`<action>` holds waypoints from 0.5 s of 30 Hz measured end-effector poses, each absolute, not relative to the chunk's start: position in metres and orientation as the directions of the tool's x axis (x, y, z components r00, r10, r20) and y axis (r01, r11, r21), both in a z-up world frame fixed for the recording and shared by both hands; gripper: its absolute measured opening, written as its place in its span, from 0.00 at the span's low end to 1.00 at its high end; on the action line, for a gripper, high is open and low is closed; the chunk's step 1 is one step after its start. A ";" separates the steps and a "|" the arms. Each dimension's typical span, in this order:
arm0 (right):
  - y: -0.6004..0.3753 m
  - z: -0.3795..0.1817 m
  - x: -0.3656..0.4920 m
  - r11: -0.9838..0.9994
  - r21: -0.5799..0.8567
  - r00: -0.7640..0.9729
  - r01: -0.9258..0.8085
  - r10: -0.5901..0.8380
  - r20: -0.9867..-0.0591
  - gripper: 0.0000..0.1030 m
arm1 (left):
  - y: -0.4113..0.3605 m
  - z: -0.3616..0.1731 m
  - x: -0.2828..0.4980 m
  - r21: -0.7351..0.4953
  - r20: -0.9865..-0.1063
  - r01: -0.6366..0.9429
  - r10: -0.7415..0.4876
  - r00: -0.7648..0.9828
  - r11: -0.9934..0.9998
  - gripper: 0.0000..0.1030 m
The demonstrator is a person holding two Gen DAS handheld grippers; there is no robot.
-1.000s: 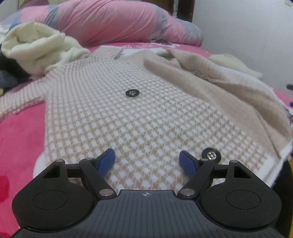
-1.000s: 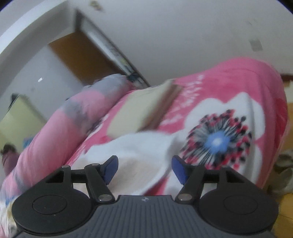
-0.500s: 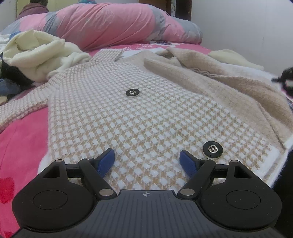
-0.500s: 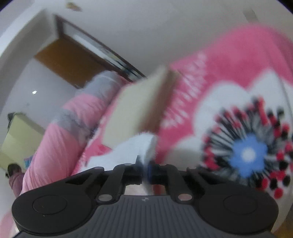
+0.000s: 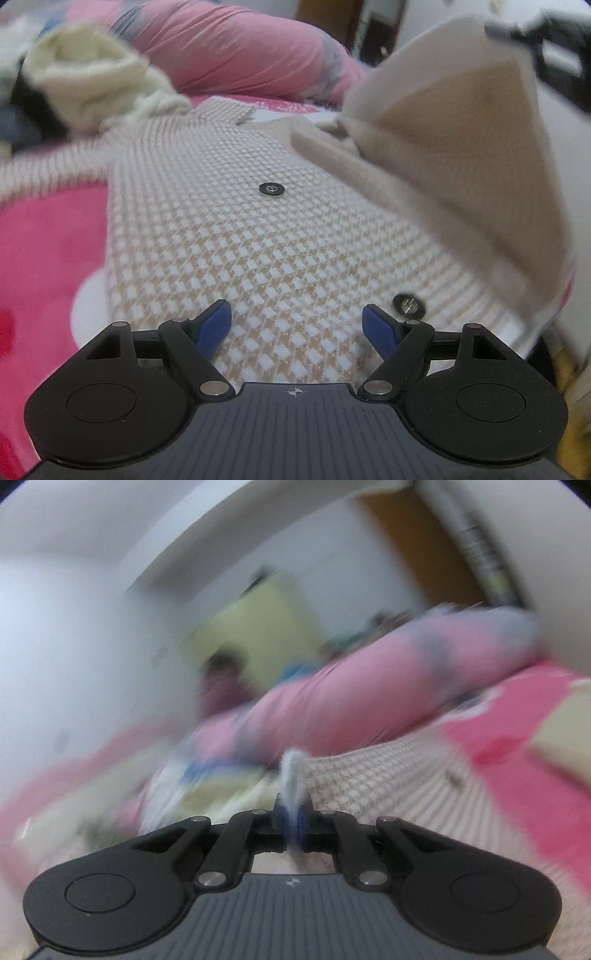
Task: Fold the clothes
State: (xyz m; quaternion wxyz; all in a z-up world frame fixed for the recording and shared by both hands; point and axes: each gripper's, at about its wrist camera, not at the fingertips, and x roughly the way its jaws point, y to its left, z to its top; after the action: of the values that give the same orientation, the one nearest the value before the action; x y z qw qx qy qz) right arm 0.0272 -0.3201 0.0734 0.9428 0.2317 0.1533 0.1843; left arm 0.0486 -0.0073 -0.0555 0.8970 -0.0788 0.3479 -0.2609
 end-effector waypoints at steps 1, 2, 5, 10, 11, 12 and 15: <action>-0.303 0.064 0.022 0.818 0.487 0.857 -0.305 0.459 -0.234 0.05 | 0.002 -0.056 0.051 -0.380 -0.571 0.397 -0.549 0.610 0.836 0.75; -0.290 0.052 0.018 0.813 0.488 0.832 -0.317 0.485 -0.267 0.05 | 0.011 -0.056 0.052 -0.430 -0.557 0.381 -0.573 0.602 0.818 0.75; -0.266 0.016 0.006 0.816 0.485 0.775 -0.315 0.516 -0.365 0.05 | 0.033 -0.057 0.053 -0.543 -0.517 0.343 -0.627 0.583 0.767 0.75; -0.252 -0.016 -0.015 0.825 0.490 0.741 -0.282 0.512 -0.435 0.05 | 0.055 -0.059 0.054 -0.673 -0.456 0.289 -0.689 0.563 0.681 0.75; -0.250 -0.018 -0.021 0.831 0.480 0.741 -0.280 0.505 -0.443 0.05 | 0.058 -0.059 0.054 -0.695 -0.437 0.285 -0.703 0.561 0.660 0.75; -0.249 -0.019 -0.026 0.839 0.465 0.741 -0.283 0.499 -0.449 0.05 | 0.059 -0.059 0.054 -0.715 -0.422 0.284 -0.718 0.554 0.639 0.75; -0.239 -0.022 -0.031 0.870 0.389 0.741 -0.303 0.472 -0.478 0.05 | 0.057 -0.056 0.055 -0.736 -0.401 0.299 -0.747 0.530 0.607 0.75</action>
State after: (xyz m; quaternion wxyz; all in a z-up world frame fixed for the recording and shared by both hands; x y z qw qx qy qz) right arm -0.0309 -0.2392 -0.0222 0.9218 0.1442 0.2921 0.2101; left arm 0.0550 0.0568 -0.0563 0.8189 -0.3071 0.3648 -0.3193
